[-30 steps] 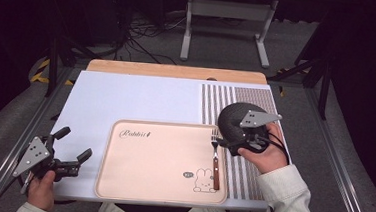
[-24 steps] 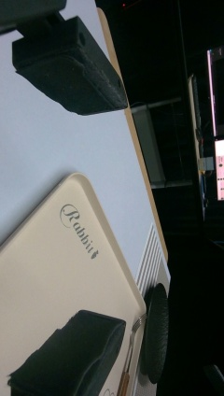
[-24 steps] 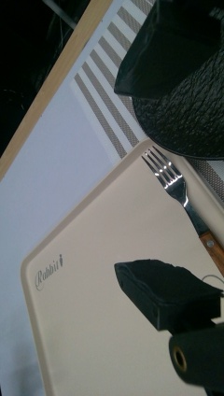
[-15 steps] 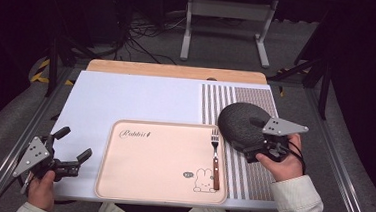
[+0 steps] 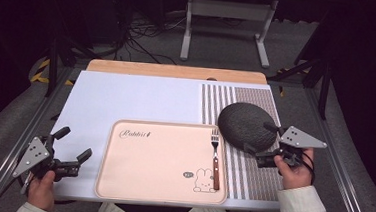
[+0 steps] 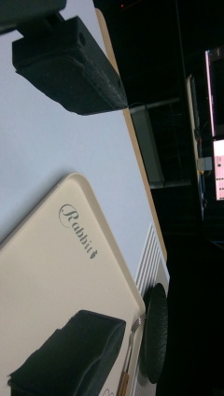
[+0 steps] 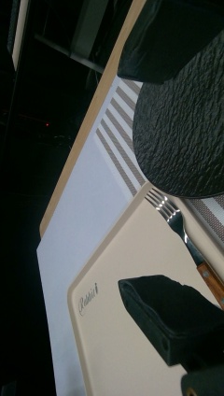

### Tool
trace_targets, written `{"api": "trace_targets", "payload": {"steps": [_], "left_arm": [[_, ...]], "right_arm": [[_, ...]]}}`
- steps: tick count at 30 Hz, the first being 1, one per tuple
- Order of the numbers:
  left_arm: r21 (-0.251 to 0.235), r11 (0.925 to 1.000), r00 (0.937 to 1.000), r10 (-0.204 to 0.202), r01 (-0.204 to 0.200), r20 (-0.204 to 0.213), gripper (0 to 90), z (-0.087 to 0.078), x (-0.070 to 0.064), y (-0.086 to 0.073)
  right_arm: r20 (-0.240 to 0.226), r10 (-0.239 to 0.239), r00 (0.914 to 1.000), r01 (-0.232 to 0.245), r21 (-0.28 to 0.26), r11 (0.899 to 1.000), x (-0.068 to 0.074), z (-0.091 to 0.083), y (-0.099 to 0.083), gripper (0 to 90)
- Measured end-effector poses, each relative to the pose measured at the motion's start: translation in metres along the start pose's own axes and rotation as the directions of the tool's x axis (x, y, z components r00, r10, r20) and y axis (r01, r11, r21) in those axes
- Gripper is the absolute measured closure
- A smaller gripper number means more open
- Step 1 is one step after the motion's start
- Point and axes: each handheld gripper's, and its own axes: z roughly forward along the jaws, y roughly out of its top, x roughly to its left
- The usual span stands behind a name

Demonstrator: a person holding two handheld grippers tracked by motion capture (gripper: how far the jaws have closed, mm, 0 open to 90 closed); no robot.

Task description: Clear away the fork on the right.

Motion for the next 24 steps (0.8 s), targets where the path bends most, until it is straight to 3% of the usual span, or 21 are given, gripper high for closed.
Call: {"api": "trace_targets", "payload": {"steps": [7,24], "left_arm": [[0.000,1.0000,1.0000,0.003,-0.003,0.005,0.6,0.000,0.000,-0.001],[0.003,0.9999,0.9999,0.016,-0.016,0.002,0.6,0.002,-0.001,-0.003]], "right_arm": [[0.023,0.017,0.9996,-0.016,-0.044,0.999,-0.006,-0.007,-0.019,2.1],[0.027,0.053,0.9982,-0.051,-0.052,0.997,-0.010,-0.010,-0.058,1.6]]}}
